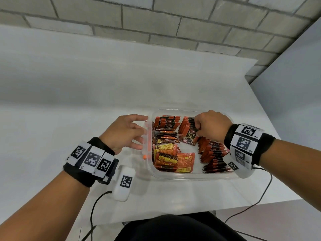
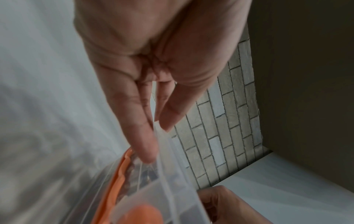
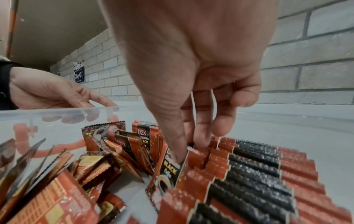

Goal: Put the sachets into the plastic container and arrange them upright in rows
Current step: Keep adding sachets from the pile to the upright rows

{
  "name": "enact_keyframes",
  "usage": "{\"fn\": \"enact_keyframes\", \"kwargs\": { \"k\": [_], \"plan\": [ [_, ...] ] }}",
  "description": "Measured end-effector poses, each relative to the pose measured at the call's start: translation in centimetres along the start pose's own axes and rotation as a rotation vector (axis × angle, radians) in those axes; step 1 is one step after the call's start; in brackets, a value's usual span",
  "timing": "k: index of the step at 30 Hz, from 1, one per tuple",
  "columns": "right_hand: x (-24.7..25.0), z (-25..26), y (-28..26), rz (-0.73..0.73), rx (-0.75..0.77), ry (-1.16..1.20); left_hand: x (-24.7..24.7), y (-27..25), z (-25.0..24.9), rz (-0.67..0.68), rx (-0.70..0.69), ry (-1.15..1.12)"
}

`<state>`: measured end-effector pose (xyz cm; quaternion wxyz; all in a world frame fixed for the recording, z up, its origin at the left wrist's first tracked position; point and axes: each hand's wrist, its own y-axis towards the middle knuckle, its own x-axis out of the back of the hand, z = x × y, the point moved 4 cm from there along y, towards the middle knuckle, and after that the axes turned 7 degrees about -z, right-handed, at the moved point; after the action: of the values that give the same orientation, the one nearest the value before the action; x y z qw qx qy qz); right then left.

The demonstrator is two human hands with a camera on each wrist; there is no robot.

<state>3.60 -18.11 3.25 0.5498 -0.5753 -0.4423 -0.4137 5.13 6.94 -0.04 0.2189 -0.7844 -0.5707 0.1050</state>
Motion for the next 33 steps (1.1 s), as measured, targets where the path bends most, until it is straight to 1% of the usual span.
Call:
{"fn": "enact_keyframes", "kwargs": {
  "k": [3,5,6,8,9,12,14,16,20,23,24,26,28,30,33],
  "plan": [
    [0.4,-0.2,-0.3,-0.041,-0.020,0.057,0.0,0.0,0.1,-0.001,0.000,-0.002],
    [0.7,0.2,-0.8,-0.071,0.002,0.139,0.0,0.0,0.1,-0.002,-0.001,-0.004],
    [0.7,0.6,-1.1,-0.054,0.025,0.202,0.0,0.0,0.1,-0.002,-0.002,-0.005],
    [0.3,1.7,-2.0,0.054,0.076,0.295,0.0,0.0,0.1,-0.003,-0.002,-0.007],
    [0.0,2.2,-2.4,0.120,0.104,0.297,0.0,0.0,0.1,-0.004,-0.001,-0.008],
    [-1.3,3.2,-3.1,0.253,0.191,0.163,0.0,0.0,0.1,-0.005,-0.001,-0.009],
    [-2.1,3.7,-3.2,0.314,0.216,0.096,0.0,0.0,0.1,-0.006,-0.002,-0.009],
    [-2.5,4.1,-3.2,0.362,0.219,0.081,-0.1,0.0,0.1,-0.005,-0.001,-0.011],
    [-2.6,4.7,-3.1,0.402,0.236,0.070,-0.1,0.0,0.1,-0.003,-0.002,-0.013],
    [-1.2,4.2,-3.1,0.383,0.224,0.125,0.0,0.0,0.1,-0.003,-0.002,-0.019],
    [-0.2,3.9,-3.0,0.348,0.200,0.184,0.0,0.0,0.2,-0.004,-0.002,-0.020],
    [2.0,3.5,-2.7,0.228,0.153,0.335,0.0,0.0,0.2,-0.008,-0.001,-0.023],
    [3.4,3.9,-2.6,0.128,0.151,0.473,0.0,0.0,0.2,-0.009,-0.002,-0.026],
    [3.3,5.3,-2.7,0.140,0.186,0.524,0.0,0.0,0.2,-0.007,-0.003,-0.028],
    [1.4,7.2,-3.1,0.206,0.270,0.490,0.0,0.0,0.2,-0.003,-0.002,-0.029]
  ]
}}
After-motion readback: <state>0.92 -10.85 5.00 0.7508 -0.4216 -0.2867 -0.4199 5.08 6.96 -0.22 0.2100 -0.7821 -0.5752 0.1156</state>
